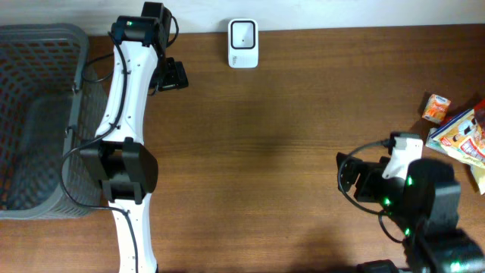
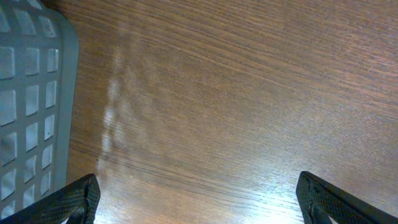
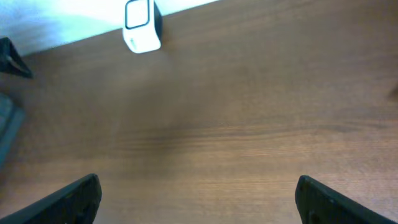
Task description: Scan the item barcode
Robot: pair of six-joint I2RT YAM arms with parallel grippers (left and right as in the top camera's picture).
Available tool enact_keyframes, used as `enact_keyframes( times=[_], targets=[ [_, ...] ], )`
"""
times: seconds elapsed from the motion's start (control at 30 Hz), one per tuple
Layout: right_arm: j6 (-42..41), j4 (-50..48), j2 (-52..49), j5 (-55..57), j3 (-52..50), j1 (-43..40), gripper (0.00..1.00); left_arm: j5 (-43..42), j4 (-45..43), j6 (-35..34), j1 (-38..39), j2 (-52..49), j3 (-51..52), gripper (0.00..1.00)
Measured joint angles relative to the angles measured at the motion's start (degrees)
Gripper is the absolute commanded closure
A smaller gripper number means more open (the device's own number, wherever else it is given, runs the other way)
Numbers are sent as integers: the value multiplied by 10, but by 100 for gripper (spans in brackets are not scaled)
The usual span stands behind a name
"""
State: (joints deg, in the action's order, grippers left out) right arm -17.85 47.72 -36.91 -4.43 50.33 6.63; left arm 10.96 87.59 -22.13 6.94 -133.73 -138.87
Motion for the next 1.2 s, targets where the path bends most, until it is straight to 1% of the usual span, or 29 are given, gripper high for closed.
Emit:
enact_keyframes(
  times=[0.17, 0.23, 0.27, 0.3, 0.4, 0.57, 0.67, 0.8, 0.87, 1.0, 1.2],
  targets=[
    [0, -204, 153, 3, -245, -9, 2, 0, 0, 0, 0, 0, 0, 1],
    [1, -284, 198, 1, -315, -9, 1, 0, 0, 0, 0, 0, 0, 1],
    [1, -292, 202, 0, -322, -9, 1, 0, 0, 0, 0, 0, 0, 1],
    [1, -331, 237, 0, -366, -9, 2, 0, 0, 0, 0, 0, 0, 1],
    [1, -378, 293, 2, -427, -9, 1, 0, 0, 0, 0, 0, 0, 1],
    [1, -457, 346, 6, -485, -23, 1, 0, 0, 0, 0, 0, 0, 1],
    [3, -471, 361, 16, -493, -25, 2, 0, 0, 0, 0, 0, 0, 1],
    [7, -455, 361, 41, -493, -25, 2, 0, 0, 0, 0, 0, 0, 1],
    [27, -433, 362, 49, -495, -26, 1, 0, 0, 0, 0, 0, 0, 1],
    [100, -433, 362, 53, -495, -29, 2, 0, 0, 0, 0, 0, 0, 1],
    [137, -433, 362, 55, -495, -52, 2, 0, 0, 0, 0, 0, 0, 1]
  ],
)
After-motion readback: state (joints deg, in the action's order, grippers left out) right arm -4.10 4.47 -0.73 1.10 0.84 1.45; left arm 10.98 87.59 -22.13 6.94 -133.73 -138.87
